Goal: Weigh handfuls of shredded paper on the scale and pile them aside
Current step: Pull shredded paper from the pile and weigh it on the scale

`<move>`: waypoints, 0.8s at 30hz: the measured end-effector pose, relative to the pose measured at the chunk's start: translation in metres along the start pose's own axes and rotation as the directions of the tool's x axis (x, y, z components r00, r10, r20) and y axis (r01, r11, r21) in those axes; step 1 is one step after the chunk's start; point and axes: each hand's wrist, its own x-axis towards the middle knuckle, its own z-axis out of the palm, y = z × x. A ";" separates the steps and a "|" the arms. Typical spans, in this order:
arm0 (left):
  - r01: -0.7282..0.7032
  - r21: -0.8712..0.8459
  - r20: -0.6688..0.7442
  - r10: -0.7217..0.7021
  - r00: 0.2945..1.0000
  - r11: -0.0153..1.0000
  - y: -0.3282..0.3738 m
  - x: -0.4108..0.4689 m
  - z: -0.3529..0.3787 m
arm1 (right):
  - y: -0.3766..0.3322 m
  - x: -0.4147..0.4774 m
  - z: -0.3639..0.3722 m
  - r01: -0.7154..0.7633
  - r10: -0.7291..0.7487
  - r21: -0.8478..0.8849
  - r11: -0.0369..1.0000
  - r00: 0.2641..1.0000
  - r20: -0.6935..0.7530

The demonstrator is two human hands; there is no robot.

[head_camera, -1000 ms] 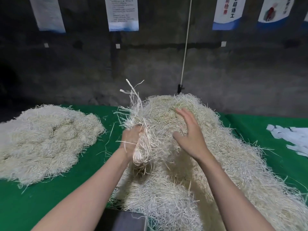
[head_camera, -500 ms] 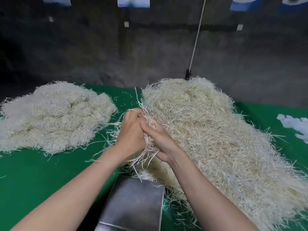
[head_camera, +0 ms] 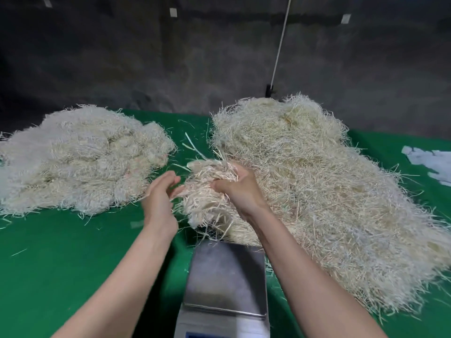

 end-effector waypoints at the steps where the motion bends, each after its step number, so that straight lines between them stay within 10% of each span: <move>1: 0.044 -0.004 -0.015 -0.044 0.999 0.999 -0.005 0.002 -0.002 | 0.002 -0.004 0.000 0.005 -0.005 0.004 1.000 1.000 -0.015; 5: 0.490 -0.070 0.420 -0.420 0.805 0.869 -0.030 0.005 -0.004 | 0.004 -0.018 -0.010 -0.014 0.012 -0.046 0.999 0.999 -0.039; 9: 0.660 -0.110 0.656 -0.445 0.610 0.743 -0.052 -0.010 0.009 | 0.016 -0.037 -0.012 0.027 -0.029 -0.239 0.971 1.000 -0.007; 15: 0.686 -0.022 0.536 -0.570 0.622 0.727 -0.076 -0.018 0.018 | 0.060 -0.075 -0.031 -0.296 0.291 0.078 0.952 0.954 0.066; 20: 0.155 0.532 0.379 -0.398 0.836 0.832 -0.098 -0.031 0.001 | 0.099 -0.079 -0.035 -0.283 0.362 0.460 0.842 0.928 -0.092; 24: 0.229 0.297 0.603 -0.369 0.708 0.927 -0.101 -0.023 -0.026 | 0.124 -0.081 -0.032 -0.305 0.438 0.545 0.781 0.890 -0.129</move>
